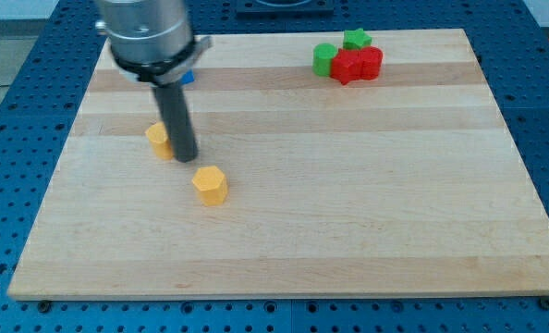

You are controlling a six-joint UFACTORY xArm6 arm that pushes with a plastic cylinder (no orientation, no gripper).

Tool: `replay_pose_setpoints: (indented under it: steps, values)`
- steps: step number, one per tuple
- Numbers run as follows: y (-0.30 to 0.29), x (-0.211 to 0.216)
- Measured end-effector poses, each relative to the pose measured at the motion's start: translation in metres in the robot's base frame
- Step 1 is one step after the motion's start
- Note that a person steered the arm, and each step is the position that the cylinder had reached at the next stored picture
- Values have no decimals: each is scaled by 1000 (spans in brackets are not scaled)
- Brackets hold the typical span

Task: Slide the yellow heart to the bottom right of the blue triangle

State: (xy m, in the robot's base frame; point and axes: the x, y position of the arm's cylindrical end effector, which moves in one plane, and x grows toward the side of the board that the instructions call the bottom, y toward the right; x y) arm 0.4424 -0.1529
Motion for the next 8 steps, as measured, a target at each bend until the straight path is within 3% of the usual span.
replay_pose_setpoints:
  steps: [2, 4, 6, 8]
  values:
    - [-64, -7]
    - [-56, -8]
    - [-61, -78]
    - [-57, -113]
